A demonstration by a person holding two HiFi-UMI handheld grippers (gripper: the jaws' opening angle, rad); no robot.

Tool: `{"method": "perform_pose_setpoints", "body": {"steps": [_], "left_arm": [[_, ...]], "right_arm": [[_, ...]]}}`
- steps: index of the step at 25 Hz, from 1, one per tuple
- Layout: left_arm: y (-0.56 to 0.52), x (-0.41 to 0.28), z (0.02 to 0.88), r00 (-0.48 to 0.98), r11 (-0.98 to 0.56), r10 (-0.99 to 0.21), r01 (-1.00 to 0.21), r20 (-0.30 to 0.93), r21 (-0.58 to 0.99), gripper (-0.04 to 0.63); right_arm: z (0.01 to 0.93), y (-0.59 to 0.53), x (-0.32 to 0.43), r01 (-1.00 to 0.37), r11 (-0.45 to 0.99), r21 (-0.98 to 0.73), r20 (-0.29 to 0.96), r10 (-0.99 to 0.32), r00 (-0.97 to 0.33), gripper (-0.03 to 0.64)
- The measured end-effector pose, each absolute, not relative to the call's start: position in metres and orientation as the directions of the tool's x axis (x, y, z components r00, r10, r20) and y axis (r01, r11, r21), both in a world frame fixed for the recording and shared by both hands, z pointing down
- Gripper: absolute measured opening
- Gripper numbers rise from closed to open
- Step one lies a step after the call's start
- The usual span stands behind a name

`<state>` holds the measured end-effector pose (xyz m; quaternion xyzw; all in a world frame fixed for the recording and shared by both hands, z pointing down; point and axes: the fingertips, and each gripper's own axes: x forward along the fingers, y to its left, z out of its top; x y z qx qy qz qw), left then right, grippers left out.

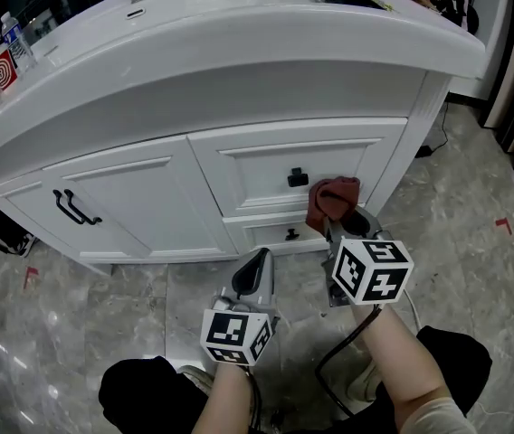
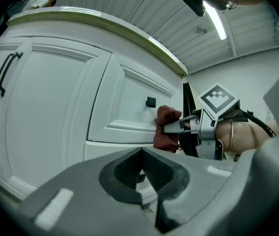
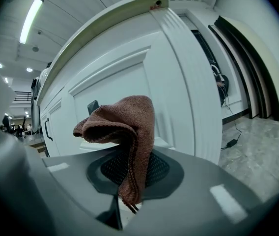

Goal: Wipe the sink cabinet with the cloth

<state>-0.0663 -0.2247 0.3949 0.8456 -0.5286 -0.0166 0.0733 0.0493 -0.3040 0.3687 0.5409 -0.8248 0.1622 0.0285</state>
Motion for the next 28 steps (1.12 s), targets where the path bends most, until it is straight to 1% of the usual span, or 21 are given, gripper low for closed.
{"method": "perform_pose_setpoints", "body": {"steps": [9, 12, 15, 19, 25, 28], "left_arm": [[-0.225, -0.034, 0.400, 0.483, -0.471, -0.874, -0.870, 0.055, 0.145, 0.000], [-0.222, -0.029, 0.405, 0.490, -0.478, -0.870, -0.866, 0.059, 0.145, 0.000], [-0.219, -0.033, 0.416, 0.483, -0.470, -0.872, -0.872, 0.080, 0.136, 0.000], [-0.217, -0.051, 0.426, 0.467, -0.450, -0.879, -0.879, 0.093, 0.155, 0.000], [-0.217, -0.107, 0.442, 0.376, -0.352, -0.918, -0.919, 0.124, 0.178, 0.000], [-0.217, -0.132, 0.442, 0.334, -0.309, -0.936, -0.931, 0.113, 0.192, 0.000]], "right_arm": [[0.372, -0.305, 0.110, -0.946, 0.241, -0.217, 0.231, -0.929, -0.289, 0.080], [0.383, -0.299, 0.116, -0.953, 0.220, -0.208, 0.248, -0.931, -0.269, 0.078], [0.401, -0.289, 0.096, -0.943, 0.260, -0.208, 0.264, -0.913, -0.310, 0.078], [0.420, -0.282, 0.043, -0.913, 0.359, -0.194, 0.271, -0.875, -0.402, 0.078], [0.436, -0.279, -0.042, -0.847, 0.494, -0.198, 0.267, -0.804, -0.532, 0.078], [0.444, -0.277, -0.080, -0.816, 0.547, -0.188, 0.269, -0.770, -0.579, 0.078]]}}
